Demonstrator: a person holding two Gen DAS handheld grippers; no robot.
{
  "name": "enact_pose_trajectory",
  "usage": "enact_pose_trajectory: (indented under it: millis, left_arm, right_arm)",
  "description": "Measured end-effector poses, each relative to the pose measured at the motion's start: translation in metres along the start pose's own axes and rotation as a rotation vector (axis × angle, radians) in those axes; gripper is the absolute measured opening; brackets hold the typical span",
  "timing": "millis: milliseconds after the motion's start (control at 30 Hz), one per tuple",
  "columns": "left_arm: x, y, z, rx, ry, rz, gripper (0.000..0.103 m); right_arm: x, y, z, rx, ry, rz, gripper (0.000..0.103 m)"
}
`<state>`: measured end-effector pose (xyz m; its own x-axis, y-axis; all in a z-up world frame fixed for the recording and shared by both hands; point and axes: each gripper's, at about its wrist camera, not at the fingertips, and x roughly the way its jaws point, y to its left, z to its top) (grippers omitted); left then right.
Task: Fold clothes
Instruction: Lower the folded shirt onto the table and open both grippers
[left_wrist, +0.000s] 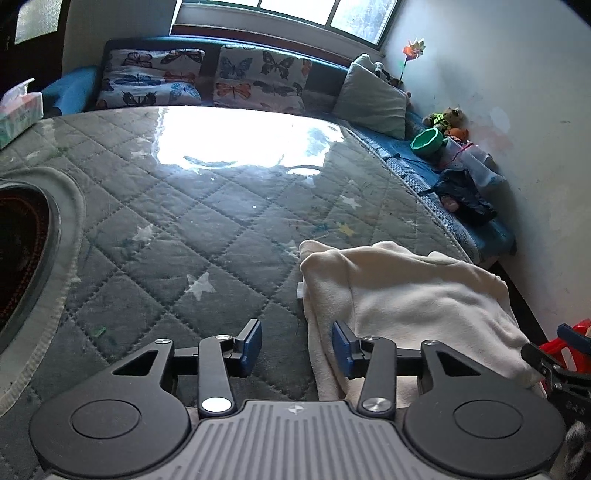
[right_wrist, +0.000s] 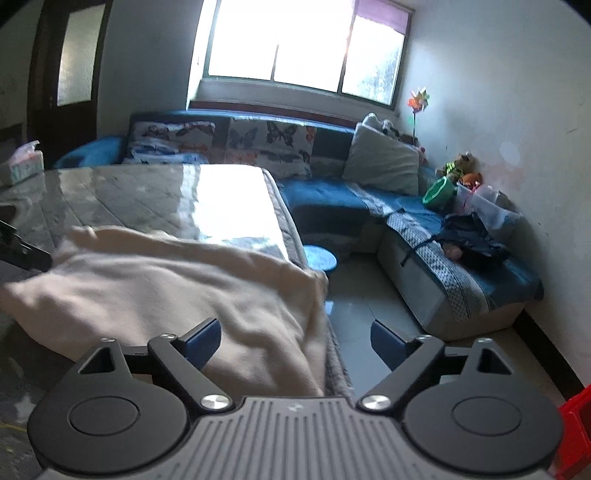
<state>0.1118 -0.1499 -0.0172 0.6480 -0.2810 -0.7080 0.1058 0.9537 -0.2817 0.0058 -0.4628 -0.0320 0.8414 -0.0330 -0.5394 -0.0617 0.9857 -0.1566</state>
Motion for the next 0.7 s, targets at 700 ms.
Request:
enact_pose_trajectory:
  millis: [700]
  left_arm:
    - [-0.019, -0.019, -0.035, 0.115, 0.003, -0.018, 0.051]
  right_arm:
    - [-0.008, 0.04, -0.009, -0.034, 0.004, 0.057, 0.103]
